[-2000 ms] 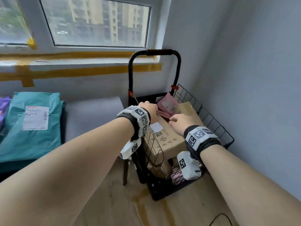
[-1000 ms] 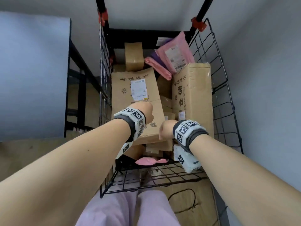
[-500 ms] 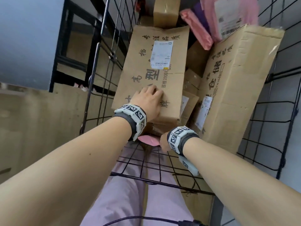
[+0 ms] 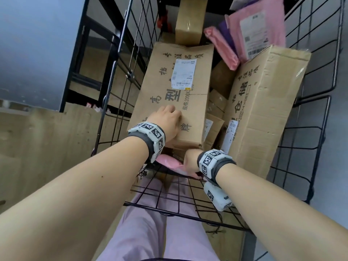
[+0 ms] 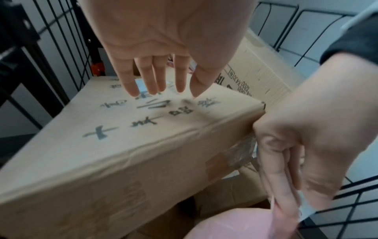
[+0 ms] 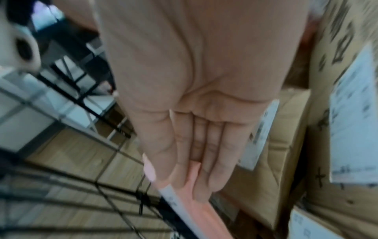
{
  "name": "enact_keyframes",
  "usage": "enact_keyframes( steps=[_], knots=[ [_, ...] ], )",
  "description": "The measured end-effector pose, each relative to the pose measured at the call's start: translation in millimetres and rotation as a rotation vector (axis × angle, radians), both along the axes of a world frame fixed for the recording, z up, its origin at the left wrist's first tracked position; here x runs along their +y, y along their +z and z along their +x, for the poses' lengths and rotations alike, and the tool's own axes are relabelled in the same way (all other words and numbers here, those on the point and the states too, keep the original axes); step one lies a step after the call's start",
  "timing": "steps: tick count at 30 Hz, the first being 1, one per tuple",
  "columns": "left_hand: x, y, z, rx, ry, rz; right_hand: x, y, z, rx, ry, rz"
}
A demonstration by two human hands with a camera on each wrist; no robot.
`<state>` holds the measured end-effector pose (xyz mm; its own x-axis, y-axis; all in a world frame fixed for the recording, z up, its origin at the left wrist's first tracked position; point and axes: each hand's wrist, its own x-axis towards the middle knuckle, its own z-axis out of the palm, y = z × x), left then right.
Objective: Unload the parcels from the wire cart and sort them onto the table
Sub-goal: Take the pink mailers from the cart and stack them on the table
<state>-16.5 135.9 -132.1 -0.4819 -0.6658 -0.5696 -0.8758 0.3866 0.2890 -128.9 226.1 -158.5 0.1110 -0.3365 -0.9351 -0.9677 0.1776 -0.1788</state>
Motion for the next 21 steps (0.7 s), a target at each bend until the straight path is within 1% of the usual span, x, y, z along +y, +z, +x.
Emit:
enact_keyframes(
  steps=[3, 5, 7, 10, 12, 16, 19, 21],
  knots=[
    [-11, 24, -2, -0.02, -0.035, 0.053, -12, 26, -1, -0.005, -0.011, 0.021],
    [-17, 43, -4, -0.02, -0.04, 0.065, -24, 54, -3, -0.02, 0.004, 0.051],
    [-22, 66, -8, -0.012, -0.051, 0.065, -37, 87, -8, -0.046, -0.043, -0.021],
    [-27, 101, -13, 0.018, -0.065, 0.037, -54, 135, -23, -0.111, -0.275, -0.27],
    [-32, 125, -15, 0.049, -0.057, 0.028, -65, 167, -32, -0.123, -0.41, -0.375],
    [-42, 171, -13, 0.152, -0.011, 0.011, -88, 219, -49, -0.086, -0.605, -0.5],
    [-50, 202, -11, 0.218, 0.007, 0.006, -102, 249, -61, -0.128, -0.802, -0.578],
    [-54, 221, -7, 0.257, 0.053, 0.018, -106, 271, -62, -0.163, -0.9, -0.637]
  ],
)
